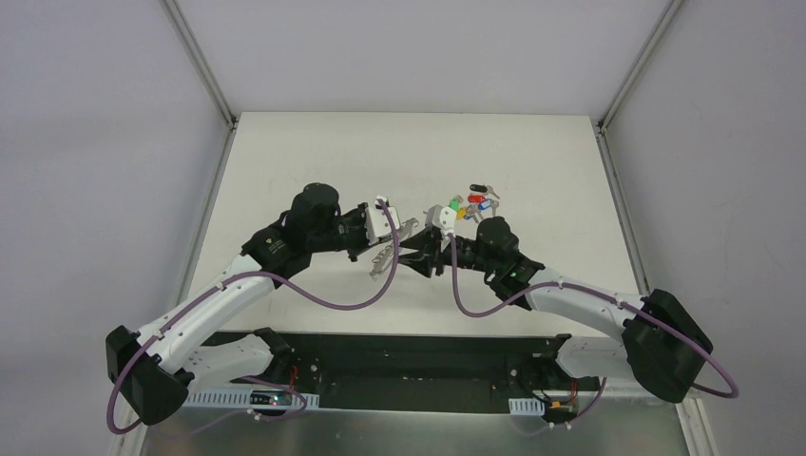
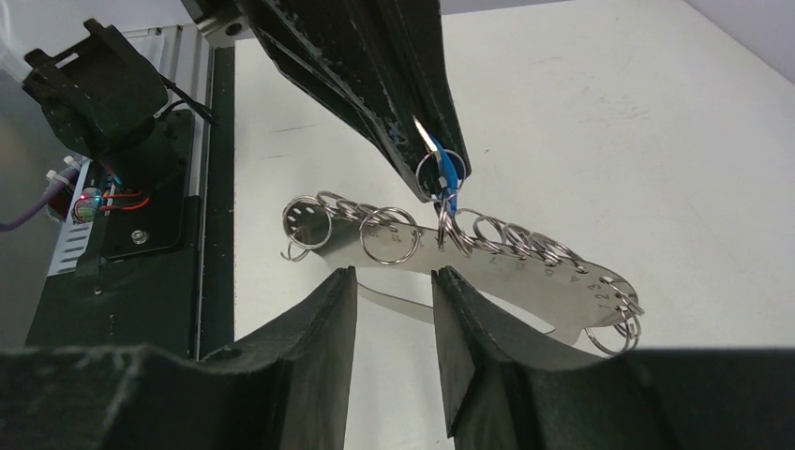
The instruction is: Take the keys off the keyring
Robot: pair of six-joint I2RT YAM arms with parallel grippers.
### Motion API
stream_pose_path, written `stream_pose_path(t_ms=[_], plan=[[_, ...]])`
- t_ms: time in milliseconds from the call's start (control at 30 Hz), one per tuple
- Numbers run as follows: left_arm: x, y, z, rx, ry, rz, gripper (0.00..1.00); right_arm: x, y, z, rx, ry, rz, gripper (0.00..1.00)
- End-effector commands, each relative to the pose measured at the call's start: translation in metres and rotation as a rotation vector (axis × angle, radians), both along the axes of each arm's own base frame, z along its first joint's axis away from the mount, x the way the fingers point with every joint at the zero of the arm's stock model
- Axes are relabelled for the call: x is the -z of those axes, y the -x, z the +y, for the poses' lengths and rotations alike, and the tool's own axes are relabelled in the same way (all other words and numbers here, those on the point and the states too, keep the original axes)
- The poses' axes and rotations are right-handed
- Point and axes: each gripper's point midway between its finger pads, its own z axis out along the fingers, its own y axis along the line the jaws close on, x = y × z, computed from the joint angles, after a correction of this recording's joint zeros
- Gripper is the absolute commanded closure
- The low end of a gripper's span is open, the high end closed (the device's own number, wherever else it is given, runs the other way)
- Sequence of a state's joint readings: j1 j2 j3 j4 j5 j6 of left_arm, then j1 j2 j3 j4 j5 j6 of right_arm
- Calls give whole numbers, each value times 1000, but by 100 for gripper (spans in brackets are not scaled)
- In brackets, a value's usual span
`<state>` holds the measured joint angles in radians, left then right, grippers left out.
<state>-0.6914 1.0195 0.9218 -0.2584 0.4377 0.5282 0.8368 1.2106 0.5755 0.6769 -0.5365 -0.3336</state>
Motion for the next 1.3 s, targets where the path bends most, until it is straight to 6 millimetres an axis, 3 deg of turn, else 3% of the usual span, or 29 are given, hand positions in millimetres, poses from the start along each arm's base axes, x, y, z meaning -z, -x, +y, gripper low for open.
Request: stream_pose_path(t_ms=[0,500,700,800,833,1067,1267], plan=[[-19,-2,-4,21,59,-55,100,-37,-7,13,-16,-89,-96,59],[-21,2,-4,41,67,-59,100,-51,-12,22,-36,-113,-119,64],[-22,4,-4,47,71,-65,100,-51,-11,26,-52,-110,-108,82],[-22,5,-5,53,72,-66,100,-51,-11,27,-58,-103,-101,99],[-23,5,-4,54,73,-67,100,-50,-10,26,-60,-99,-99,100],[-25,1,-1,29,77,-65,100,-50,0,15,-60,-89,-83,100],[-24,12,-7,106,91,-64,100,-50,16,9,-129,-4,1,100]])
